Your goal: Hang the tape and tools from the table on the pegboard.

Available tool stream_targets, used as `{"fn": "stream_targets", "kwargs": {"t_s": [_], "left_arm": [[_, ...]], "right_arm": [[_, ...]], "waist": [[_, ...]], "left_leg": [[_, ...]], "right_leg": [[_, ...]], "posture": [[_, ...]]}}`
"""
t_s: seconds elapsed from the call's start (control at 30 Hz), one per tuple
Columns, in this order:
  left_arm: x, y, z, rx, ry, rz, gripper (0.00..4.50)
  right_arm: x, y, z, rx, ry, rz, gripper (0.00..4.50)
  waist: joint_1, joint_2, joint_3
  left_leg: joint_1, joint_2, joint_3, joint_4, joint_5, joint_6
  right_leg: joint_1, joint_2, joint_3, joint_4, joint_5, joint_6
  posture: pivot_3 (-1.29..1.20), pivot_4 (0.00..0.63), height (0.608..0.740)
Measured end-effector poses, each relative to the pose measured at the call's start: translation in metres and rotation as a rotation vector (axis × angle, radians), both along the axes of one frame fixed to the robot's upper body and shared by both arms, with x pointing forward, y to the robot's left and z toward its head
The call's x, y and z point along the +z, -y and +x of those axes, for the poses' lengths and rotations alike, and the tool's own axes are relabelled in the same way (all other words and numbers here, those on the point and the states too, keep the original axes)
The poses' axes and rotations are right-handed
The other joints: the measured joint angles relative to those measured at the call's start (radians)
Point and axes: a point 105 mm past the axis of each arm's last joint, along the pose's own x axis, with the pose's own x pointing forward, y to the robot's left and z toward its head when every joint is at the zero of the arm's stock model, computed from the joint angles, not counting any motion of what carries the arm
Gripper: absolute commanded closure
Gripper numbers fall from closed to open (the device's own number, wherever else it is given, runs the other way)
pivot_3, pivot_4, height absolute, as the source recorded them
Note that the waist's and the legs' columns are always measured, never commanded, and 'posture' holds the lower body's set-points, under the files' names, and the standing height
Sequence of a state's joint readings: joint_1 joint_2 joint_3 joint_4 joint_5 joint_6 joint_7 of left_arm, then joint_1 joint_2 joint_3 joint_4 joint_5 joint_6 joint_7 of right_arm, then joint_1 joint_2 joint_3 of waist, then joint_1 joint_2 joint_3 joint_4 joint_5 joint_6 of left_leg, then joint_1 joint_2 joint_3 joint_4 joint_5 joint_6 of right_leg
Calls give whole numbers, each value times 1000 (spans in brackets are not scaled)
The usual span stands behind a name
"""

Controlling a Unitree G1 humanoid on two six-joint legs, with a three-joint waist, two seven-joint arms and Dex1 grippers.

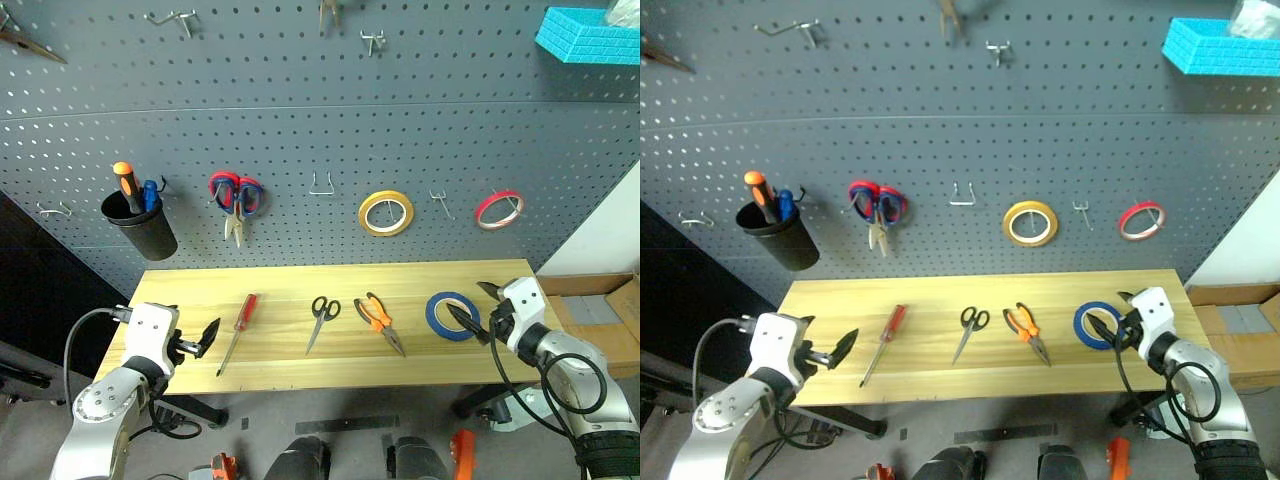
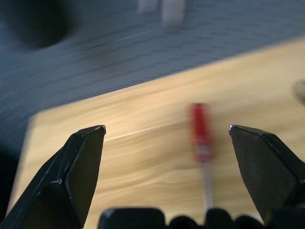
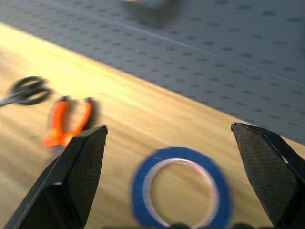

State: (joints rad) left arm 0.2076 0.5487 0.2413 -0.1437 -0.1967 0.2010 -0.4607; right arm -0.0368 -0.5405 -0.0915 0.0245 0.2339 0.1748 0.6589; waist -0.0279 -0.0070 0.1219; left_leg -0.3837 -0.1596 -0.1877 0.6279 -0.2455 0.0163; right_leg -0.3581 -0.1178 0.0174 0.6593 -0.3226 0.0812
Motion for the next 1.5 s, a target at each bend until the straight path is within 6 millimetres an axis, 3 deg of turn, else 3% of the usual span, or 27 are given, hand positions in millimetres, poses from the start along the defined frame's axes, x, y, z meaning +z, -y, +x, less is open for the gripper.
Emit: {"fn": "stream_targets", "kwargs": {"t_s": [0.17,0.23,0.43,0.7,1.03,1.37,1.5], "left_arm": [[11,12,0,-145,26,76,52],[14,24,-3,-256,14,95,52],[26,50,-16,-502,-72,20,52],[59,79,4,-696,-6,36,52],[75,108,5,-904,-7,-7,52],[74,107,10,-916,-4,17,52],[75,108,12,-923,7,39,0]], "right_arm": [[2,-15,-3,64,-87,-50,0],[2,-17,3,45,-117,-74,0],[11,-25,15,28,-143,-94,0],[6,-40,22,67,-243,-153,0],[-24,-22,37,-11,-327,-285,0],[-35,-20,51,2,-319,-357,0],[-34,-25,56,35,-304,-382,930]], "waist": [[0,-2,33],[-2,-4,40],[-6,-5,78],[-10,-8,122],[-33,-13,151],[-54,-17,159],[-55,-19,160]], "left_leg": [[-3,0,1,0,0,0],[-14,1,1,1,0,-1],[-17,3,3,1,2,-4],[-20,3,5,1,2,-4],[-24,5,9,2,2,-4],[-25,9,17,1,2,-4],[-25,10,22,2,2,-4]], "right_leg": [[-3,0,0,0,0,0],[-14,0,0,2,1,-1],[-15,-1,-1,3,0,-2],[-16,-1,-2,3,0,-2],[-22,-2,-2,6,0,-2],[-28,-2,-2,9,1,-3],[-31,-3,-2,15,1,-3]], "posture": [[-82,208,740],[-85,230,740],[-102,270,740],[-111,302,740],[-110,329,740],[-103,322,740],[-98,314,740]]}}
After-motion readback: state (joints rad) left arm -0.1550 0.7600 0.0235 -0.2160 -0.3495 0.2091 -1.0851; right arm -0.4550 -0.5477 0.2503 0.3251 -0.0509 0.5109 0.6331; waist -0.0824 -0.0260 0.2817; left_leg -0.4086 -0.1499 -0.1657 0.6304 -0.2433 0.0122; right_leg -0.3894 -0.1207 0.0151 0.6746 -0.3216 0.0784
